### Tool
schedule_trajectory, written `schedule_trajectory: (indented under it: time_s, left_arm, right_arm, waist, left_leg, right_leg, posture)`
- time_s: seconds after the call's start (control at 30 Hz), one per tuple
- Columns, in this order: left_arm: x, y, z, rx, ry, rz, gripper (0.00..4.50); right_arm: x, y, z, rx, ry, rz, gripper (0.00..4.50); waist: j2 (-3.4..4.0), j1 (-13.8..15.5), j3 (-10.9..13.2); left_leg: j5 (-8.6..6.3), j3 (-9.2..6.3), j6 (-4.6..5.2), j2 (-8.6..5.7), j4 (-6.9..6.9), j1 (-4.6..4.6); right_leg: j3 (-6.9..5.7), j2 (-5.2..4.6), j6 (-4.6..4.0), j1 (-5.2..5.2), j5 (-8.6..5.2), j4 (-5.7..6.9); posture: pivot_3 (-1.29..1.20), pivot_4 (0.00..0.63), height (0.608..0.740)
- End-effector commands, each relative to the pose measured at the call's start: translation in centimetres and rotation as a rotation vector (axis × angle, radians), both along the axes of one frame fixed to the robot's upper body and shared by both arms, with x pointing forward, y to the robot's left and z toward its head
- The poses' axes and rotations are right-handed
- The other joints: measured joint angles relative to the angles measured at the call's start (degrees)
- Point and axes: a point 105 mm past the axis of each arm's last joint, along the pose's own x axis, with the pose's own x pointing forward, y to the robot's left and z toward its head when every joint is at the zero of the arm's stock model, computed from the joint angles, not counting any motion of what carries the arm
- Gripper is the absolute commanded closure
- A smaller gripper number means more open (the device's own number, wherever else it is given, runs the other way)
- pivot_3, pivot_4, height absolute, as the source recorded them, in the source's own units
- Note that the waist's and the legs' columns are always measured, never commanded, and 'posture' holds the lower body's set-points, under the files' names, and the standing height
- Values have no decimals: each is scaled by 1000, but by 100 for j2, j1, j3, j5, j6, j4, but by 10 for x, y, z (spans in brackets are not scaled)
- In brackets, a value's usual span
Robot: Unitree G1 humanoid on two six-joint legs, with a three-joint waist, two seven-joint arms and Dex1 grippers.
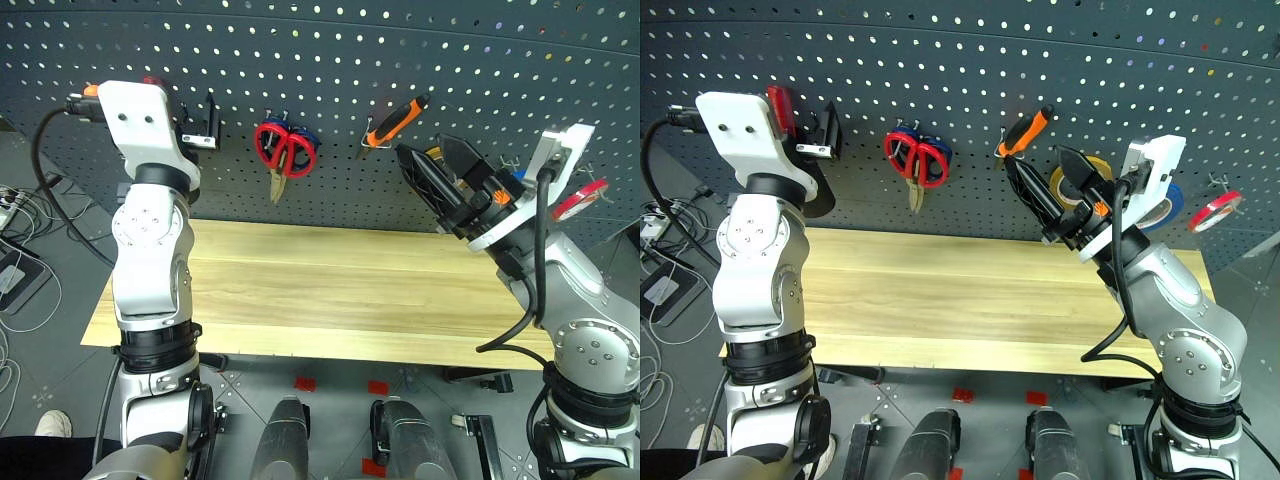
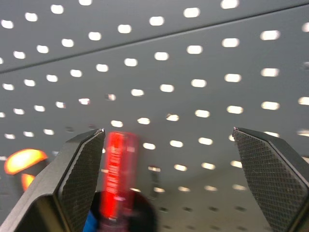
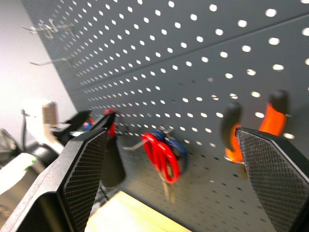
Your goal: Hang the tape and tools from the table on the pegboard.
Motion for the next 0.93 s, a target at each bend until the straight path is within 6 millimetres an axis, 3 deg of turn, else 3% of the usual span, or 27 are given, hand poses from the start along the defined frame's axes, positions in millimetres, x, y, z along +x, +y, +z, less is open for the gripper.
schedule_trajectory:
  time_s: [0.03,0.1,0.17,0.27,0.5,0.67,0.8,0.93]
  left_arm:
    - [-18,-28,-4,71,-3,-117,34]
    - [-23,-34,-16,78,30,-140,34]
    - [-26,-36,-37,70,95,-138,34]
    - [-34,-38,-65,51,186,-136,34]
    - [-44,-33,-169,-100,555,-146,34]
    - [-45,-32,-203,-106,682,-157,34]
    - [-47,-32,-222,-160,743,-165,34]
    - [-56,-33,-233,-186,796,-187,34]
  right_arm:
    - [-10,-11,1,-29,-51,-63,0]
    - [-10,-14,-12,-94,-40,-107,0]
    - [-8,-18,-32,-273,-55,-188,0]
    - [0,-34,-52,-323,-10,-334,0]
    - [10,-69,-124,-504,187,-614,0]
    - [5,-89,-173,-611,344,-703,0]
    - [-2,-103,-215,-579,508,-757,0]
    - [-7,-106,-227,-573,561,-770,0]
  waist:
    - [-1,7,-5]
    - [0,10,-7]
    - [5,14,-23]
    - [5,3,-68]
    - [24,17,-118]
    - [30,37,-123]
    - [42,26,-177]
    - [72,11,-204]
  left_leg:
    - [0,0,1,0,0,0]
    - [-3,0,5,0,3,0]
    - [-3,0,6,-2,4,-1]
    - [-8,9,13,-2,2,5]
    - [-15,15,25,-2,-1,40]
    - [-32,8,55,-5,-7,94]
    - [-31,14,53,-4,-8,96]
    - [-33,21,56,-4,-11,96]
  right_leg:
    - [0,0,0,0,0,-1]
    - [1,-1,0,3,0,0]
    - [2,-2,0,3,0,0]
    - [14,0,0,6,0,-4]
    - [23,0,-1,49,-1,-37]
    - [19,0,-1,107,-3,-51]
    - [25,0,-1,107,-3,-55]
    - [33,0,-1,107,-3,-62]
  posture:
    - [108,213,740]
    - [104,213,740]
    - [102,213,740]
    - [99,216,740]
    - [96,219,740]
    - [102,215,740]
    - [101,211,740]
    - [105,213,740]
